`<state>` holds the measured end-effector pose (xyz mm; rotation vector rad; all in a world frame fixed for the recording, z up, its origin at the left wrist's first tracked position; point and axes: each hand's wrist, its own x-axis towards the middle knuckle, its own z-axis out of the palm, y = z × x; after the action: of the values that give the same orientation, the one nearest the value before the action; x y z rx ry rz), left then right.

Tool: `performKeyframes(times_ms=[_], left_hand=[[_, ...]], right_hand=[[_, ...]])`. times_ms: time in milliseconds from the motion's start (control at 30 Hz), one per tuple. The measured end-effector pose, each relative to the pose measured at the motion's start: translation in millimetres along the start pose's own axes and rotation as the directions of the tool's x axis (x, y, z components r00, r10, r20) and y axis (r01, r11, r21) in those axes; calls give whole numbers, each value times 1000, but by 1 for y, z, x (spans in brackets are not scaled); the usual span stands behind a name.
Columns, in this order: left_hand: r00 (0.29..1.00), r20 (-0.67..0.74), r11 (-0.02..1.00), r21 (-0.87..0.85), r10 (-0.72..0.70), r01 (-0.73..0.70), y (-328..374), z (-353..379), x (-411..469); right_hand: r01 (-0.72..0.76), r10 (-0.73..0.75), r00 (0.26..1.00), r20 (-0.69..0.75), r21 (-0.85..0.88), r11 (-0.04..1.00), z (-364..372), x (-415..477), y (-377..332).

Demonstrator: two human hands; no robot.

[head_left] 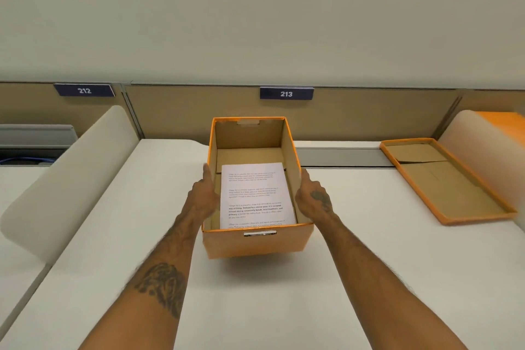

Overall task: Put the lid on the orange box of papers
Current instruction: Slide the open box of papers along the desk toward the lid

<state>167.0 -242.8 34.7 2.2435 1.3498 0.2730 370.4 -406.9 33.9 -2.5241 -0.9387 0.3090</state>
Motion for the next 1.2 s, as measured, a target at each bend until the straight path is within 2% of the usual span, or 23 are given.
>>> performKeyframes(times_ms=[233, 467, 1200], left_hand=[[999, 32, 999, 35, 14, -15, 68, 61, -68], [997, 60, 998, 17, 55, -56, 103, 93, -93], [995, 102, 997, 80, -1, -7, 82, 126, -94]], right_hand=[[-52, 52, 999, 13, -38, 998, -40, -42, 101], [-112, 112, 993, 23, -13, 994, -53, -60, 155], [-118, 120, 986, 115, -23, 993, -31, -65, 170]])
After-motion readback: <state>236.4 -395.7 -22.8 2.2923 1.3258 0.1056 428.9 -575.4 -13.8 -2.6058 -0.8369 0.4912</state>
